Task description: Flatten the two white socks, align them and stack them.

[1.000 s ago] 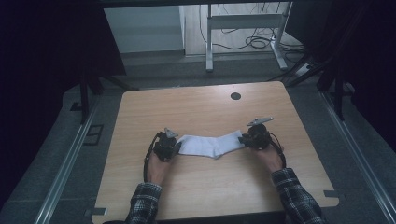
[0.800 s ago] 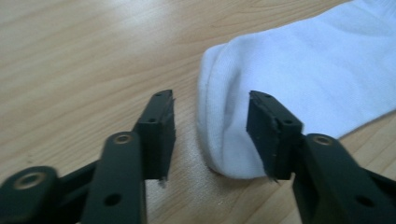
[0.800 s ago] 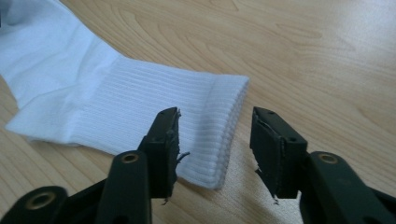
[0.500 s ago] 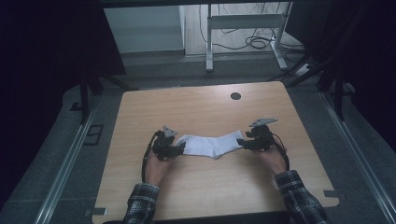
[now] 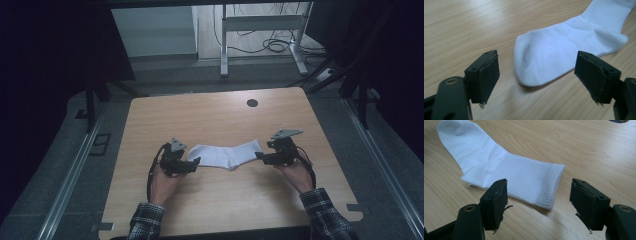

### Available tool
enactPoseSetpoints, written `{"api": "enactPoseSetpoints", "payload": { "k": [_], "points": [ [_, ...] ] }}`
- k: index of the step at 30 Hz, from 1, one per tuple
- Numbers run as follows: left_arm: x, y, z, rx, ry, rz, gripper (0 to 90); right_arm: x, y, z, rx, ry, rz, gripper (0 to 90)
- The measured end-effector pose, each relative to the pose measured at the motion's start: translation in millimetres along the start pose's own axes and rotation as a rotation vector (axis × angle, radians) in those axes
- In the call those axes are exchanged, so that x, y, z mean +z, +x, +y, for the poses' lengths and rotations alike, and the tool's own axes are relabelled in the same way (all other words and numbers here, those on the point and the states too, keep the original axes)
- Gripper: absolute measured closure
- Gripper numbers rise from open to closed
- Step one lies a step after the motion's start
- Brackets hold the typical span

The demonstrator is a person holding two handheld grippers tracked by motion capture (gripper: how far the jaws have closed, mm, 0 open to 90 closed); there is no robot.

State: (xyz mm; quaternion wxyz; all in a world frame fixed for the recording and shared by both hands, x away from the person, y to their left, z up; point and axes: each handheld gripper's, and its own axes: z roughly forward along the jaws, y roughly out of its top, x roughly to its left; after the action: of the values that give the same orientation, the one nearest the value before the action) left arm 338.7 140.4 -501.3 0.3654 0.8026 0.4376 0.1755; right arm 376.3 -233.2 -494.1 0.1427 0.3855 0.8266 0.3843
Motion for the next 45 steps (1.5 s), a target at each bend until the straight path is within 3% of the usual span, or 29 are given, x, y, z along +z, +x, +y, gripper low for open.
{"api": "enactPoseSetpoints", "payload": {
  "k": [6, 16, 24, 33, 39, 45],
  "points": [
    [-12.4, 0.3, -5.8, -0.014, -0.018, -0.038, 17.6, -6.2, 4.5, -3.3, -0.028, -0.002, 0.023, 27.3],
    [-33.1, -10.7, -16.7, 0.052, -0.008, -0.022, 13.5, -24.1, 12.4, -9.6, -0.049, -0.015, 0.055, 21.1],
    [-46.3, -15.3, -27.6, 0.060, -0.010, -0.026, 12.6, -36.1, 17.2, -18.4, -0.060, -0.009, 0.046, 14.9],
    [-52.2, -20.4, -54.6, 0.078, 0.014, -0.020, 11.9, -48.7, 22.7, -33.4, -0.063, -0.013, 0.032, 7.2],
    [-51.6, -20.6, -74.2, 0.081, 0.047, -0.013, 11.6, -48.5, 23.6, -48.8, -0.068, 0.015, 0.024, 5.2],
    [-46.9, -21.9, -87.5, 0.089, 0.095, -0.008, 11.5, -37.9, 21.0, -66.7, -0.111, 0.093, -0.013, 5.2]
  ]
}}
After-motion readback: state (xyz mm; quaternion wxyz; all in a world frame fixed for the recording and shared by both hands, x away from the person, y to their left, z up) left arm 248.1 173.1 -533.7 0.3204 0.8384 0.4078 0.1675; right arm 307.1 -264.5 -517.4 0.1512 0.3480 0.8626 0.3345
